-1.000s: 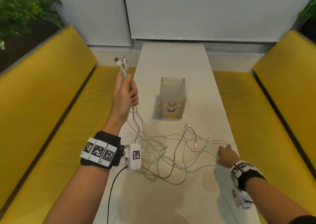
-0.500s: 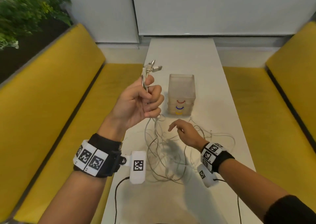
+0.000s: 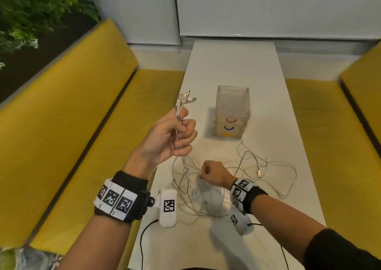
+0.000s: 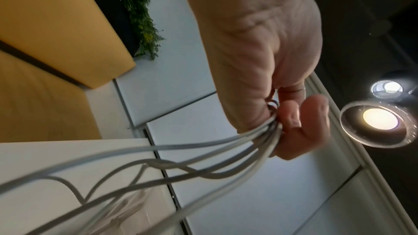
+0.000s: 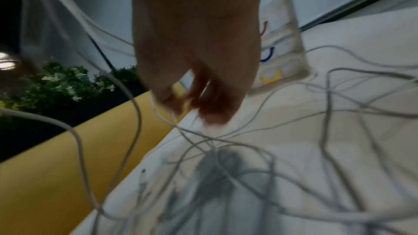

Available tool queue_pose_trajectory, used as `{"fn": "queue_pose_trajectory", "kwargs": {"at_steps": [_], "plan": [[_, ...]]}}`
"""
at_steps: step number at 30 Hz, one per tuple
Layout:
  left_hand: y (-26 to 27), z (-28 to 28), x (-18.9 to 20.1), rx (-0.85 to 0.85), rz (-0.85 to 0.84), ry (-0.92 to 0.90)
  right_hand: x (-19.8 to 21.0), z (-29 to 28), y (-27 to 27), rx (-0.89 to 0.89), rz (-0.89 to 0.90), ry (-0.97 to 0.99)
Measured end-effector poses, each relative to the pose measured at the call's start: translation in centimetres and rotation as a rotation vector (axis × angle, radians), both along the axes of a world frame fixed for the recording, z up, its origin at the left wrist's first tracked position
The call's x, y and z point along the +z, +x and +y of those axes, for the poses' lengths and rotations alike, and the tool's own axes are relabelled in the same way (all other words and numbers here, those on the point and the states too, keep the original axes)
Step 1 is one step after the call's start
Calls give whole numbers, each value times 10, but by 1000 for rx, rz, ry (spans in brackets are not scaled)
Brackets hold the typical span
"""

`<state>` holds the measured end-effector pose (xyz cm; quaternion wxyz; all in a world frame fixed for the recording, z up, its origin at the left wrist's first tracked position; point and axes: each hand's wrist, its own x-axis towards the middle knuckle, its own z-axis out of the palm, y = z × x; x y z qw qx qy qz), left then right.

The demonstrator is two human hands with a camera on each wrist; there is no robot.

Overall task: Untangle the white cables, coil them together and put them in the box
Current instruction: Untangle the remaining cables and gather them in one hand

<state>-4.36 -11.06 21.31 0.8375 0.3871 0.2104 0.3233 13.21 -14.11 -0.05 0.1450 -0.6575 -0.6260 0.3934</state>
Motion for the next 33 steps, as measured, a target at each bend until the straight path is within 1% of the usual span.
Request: {"fn": "queue_pose_trajectory", "kwargs": {"at_steps": [2,3,4,8,12,15,18,22,25,28,31,33], "plan": [[-5,4,2,35,-2,11,0,-8,-2,247,-127,-187],[-6,6,3,48,-3,19,-4,-12,-5,318,-172,-246],[-7,8,4,57,-3,31,-9,-15,-9,347,-202,-264],[-10,13,13,67,-23,74,-23,-23,-26,266,-237,-171],[-11,12,18,69,-16,97,-29,-23,-44,231,-275,-124],[-11,12,17,71,4,95,-29,-20,-52,170,-300,-186],[-10,11,15,62,17,91,-36,-19,-56,165,-311,-199],[-8,10,10,71,38,90,-31,-21,-56,181,-303,-177],[-9,12,6,73,116,113,-17,-18,-46,111,-255,-138],[-10,11,4,87,294,211,-3,-12,-24,-10,-147,-152],[-10,9,3,147,426,299,16,-8,7,-178,123,-146],[-8,9,0,187,480,310,41,-10,21,-253,264,-54]]}}
